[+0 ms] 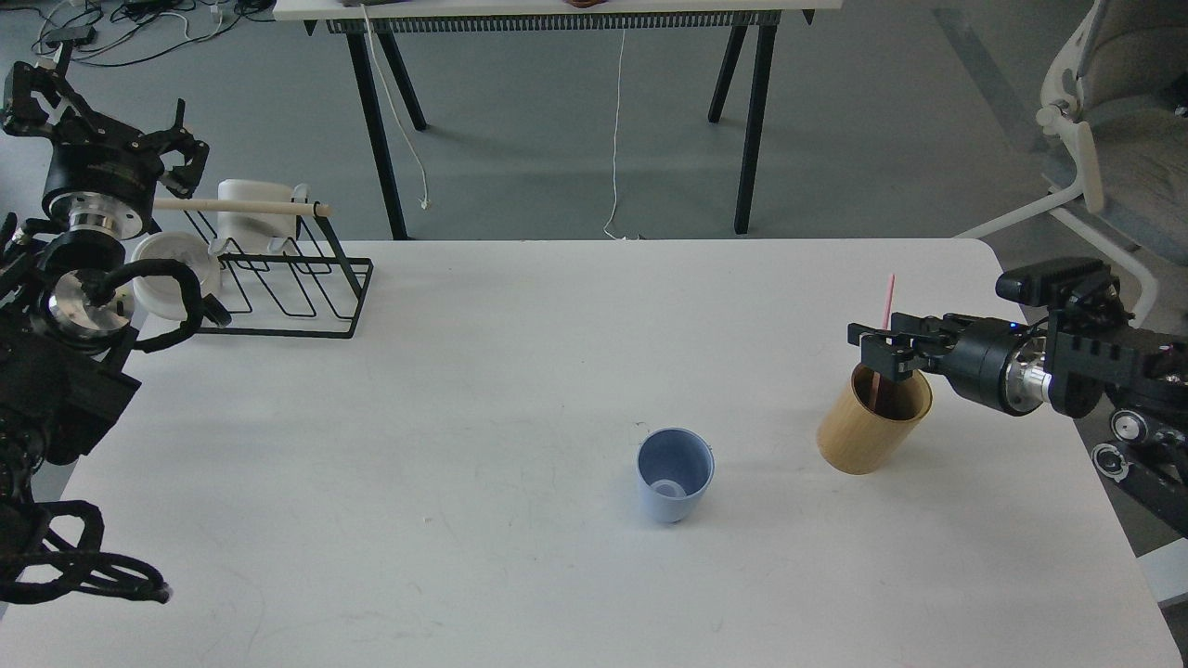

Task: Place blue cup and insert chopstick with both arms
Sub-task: 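Move the right gripper to the pink stick in the tan cup and grasp, then lift the pink stick out of the tan cup with the right gripper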

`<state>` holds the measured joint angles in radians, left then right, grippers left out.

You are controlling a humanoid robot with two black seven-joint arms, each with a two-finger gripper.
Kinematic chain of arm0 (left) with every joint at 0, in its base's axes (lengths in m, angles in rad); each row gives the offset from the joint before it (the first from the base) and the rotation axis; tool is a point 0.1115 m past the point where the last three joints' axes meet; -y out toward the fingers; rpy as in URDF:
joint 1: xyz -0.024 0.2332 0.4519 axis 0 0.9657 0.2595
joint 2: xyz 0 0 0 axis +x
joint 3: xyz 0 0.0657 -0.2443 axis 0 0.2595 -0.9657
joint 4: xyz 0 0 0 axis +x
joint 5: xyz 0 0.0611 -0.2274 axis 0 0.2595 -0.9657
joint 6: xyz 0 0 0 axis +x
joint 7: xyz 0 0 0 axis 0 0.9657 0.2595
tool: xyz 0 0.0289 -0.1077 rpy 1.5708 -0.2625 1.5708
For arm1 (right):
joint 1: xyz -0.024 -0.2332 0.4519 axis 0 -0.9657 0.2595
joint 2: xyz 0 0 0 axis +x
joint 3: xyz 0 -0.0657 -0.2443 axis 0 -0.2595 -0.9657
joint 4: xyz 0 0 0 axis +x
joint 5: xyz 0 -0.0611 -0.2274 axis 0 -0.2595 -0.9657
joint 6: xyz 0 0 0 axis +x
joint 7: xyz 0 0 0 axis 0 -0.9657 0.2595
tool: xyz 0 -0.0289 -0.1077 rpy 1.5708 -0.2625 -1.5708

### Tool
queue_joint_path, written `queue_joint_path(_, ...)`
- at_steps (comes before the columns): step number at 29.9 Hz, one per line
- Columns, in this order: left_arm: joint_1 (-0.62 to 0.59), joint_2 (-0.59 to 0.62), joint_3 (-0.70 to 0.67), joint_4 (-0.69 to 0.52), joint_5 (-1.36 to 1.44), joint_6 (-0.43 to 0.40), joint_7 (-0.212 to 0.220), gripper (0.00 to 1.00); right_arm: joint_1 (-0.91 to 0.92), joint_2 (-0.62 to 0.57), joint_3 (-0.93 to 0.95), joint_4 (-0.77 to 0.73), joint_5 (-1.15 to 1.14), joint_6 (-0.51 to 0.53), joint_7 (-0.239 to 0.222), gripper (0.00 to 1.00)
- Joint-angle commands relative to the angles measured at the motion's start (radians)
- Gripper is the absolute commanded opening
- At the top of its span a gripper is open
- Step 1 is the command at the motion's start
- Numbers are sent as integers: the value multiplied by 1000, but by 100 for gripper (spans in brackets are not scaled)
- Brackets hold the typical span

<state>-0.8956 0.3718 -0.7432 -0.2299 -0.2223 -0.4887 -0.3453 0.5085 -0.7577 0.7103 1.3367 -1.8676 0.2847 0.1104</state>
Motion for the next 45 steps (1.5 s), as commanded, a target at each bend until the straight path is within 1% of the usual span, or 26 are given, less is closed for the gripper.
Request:
queue_joint_path(1, 0, 2, -4, 1, 0, 0, -1, 100, 1, 0, -20, 1, -19, 1, 0, 42)
queue_joint_path(5, 0, 2, -9, 1, -2, 0, -4, 100, 1, -2, -20, -1, -38, 1, 0, 30)
queue_joint_path(11, 0, 1, -10, 1, -2, 0, -6, 100, -1, -2, -20, -1, -39, 1, -1, 16)
queue_joint_path(15, -2, 4, -10, 1, -2, 0, -6, 100, 1, -9, -20, 1, -39, 1, -5, 2)
queue_joint_path(16, -3, 4, -10, 0, -2, 0, -6, 100, -1, -11, -20, 1, -39, 1, -5, 0)
queue_joint_path(25, -3, 4, -10, 0, -2, 0, -6, 100, 1, -37, -6, 24, -36, -4, -5, 0)
queue_joint_path(33, -5, 7, -9, 0, -2, 0, -4, 100, 2, -164, 55, 188, -22, -2, -5, 1)
queue_joint_path(37, -5, 9, -9, 0, -2, 0, -4, 100, 16, -181, 118, 232, -7, 1, 5, 1)
queue_joint_path(40, -6, 9, -7, 0, -2, 0, -3, 100, 71, -181, 141, 257, 62, 8, 2, 1)
queue_joint_path(45, -6, 13, -7, -2, 0, 0, -1, 100, 214, -161, 135, 274, 80, 8, -3, 0)
